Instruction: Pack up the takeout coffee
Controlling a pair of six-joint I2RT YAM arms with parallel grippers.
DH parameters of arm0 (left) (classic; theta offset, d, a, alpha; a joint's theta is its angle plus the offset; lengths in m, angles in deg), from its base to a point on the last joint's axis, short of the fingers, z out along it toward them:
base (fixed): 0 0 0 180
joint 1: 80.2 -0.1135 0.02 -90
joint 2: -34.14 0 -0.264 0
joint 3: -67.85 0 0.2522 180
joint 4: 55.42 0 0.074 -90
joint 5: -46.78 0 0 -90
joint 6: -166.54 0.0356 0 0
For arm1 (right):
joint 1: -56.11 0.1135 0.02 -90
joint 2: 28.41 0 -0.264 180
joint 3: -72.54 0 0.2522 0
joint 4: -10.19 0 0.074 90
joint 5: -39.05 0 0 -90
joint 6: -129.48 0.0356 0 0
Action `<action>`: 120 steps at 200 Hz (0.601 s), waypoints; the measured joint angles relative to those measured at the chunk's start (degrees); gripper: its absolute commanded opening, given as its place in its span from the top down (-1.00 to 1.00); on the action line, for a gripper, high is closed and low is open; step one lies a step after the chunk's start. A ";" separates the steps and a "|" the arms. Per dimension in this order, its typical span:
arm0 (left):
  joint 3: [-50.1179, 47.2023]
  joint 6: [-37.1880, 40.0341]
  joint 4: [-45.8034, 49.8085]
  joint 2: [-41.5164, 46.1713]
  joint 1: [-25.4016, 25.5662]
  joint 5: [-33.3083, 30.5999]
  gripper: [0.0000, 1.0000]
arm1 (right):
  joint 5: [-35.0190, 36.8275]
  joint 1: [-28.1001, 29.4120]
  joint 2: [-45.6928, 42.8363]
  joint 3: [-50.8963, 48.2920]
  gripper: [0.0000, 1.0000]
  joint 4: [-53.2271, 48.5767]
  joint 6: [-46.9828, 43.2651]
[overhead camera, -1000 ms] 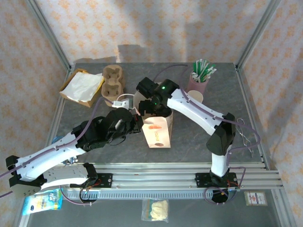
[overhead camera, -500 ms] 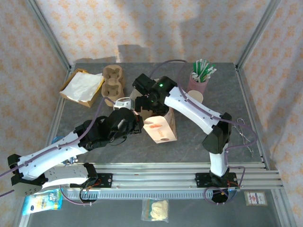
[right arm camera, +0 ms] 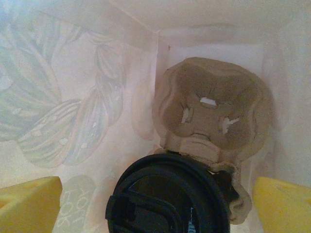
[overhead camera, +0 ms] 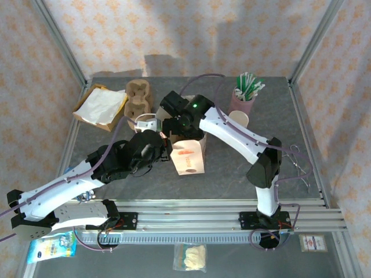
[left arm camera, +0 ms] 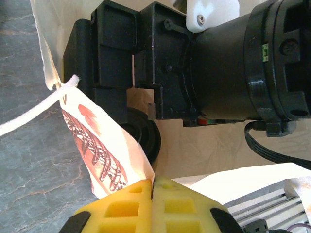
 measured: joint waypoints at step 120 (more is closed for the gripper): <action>-0.04 1.36 1.53 2.43 -0.61 -2.25 0.62 | -3.26 0.15 -3.26 -10.78 -0.99 8.96 0.04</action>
